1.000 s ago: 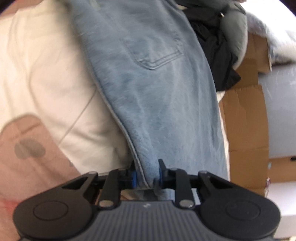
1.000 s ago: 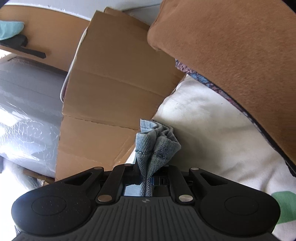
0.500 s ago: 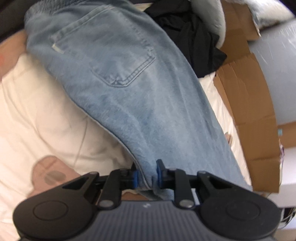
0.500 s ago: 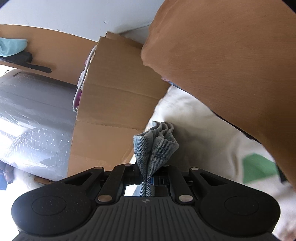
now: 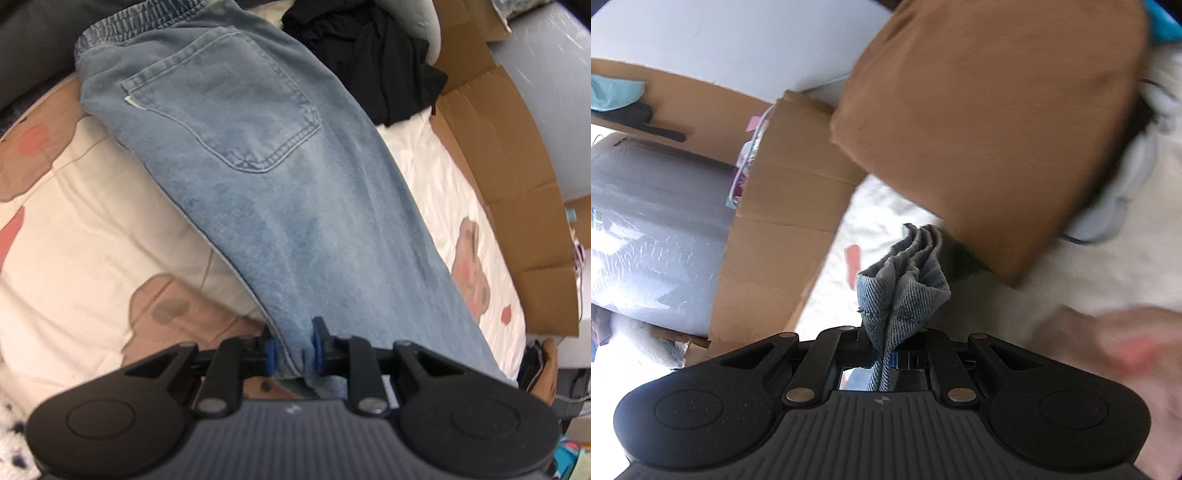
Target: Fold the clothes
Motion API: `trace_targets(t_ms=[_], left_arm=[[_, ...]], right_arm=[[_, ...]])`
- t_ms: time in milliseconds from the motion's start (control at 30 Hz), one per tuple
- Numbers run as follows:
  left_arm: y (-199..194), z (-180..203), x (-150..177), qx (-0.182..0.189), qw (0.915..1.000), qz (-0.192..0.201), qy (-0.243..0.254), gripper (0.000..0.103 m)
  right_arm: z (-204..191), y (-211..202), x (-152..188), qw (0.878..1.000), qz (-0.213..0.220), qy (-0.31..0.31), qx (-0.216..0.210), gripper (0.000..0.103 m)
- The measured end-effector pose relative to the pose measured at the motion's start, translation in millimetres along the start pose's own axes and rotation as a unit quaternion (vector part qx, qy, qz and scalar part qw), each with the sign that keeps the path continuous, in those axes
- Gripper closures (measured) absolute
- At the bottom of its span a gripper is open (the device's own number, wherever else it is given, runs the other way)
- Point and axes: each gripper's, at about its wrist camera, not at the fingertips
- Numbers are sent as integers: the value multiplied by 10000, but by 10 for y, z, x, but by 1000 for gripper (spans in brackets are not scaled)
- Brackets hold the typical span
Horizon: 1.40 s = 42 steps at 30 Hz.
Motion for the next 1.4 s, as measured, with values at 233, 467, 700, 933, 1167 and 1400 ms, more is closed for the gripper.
trace_targets(t_ms=[233, 467, 700, 933, 1167, 1400], left_arm=[[-2, 46, 158, -204, 9993, -227, 224, 83], [30, 62, 373, -343, 9980, -388, 354, 83], [-13, 27, 573, -426, 9971, -508, 378, 83], [32, 96, 651, -671, 9941, -622, 580, 83], [68, 71, 702, -743, 9920, -759, 679, 83], [322, -7, 768, -906, 9913, -807, 513, 83]], right_arm=[[296, -524, 142, 9998, 38, 103, 187, 96], [568, -953, 236, 9986, 142, 242, 440, 96], [842, -1260, 310, 9973, 80, 193, 704, 96], [1176, -1470, 486, 9957, 33, 372, 847, 96], [1361, -1533, 611, 9930, 32, 564, 1035, 96], [1579, -1382, 663, 9898, 2, 743, 1217, 96]])
Point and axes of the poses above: each gripper's, at about its wrist camera, not at the fingertips, and y roughly the way its jaws point, z to its right, x to its underside, and after that the axes turned 6 degrees about -y, right-handed
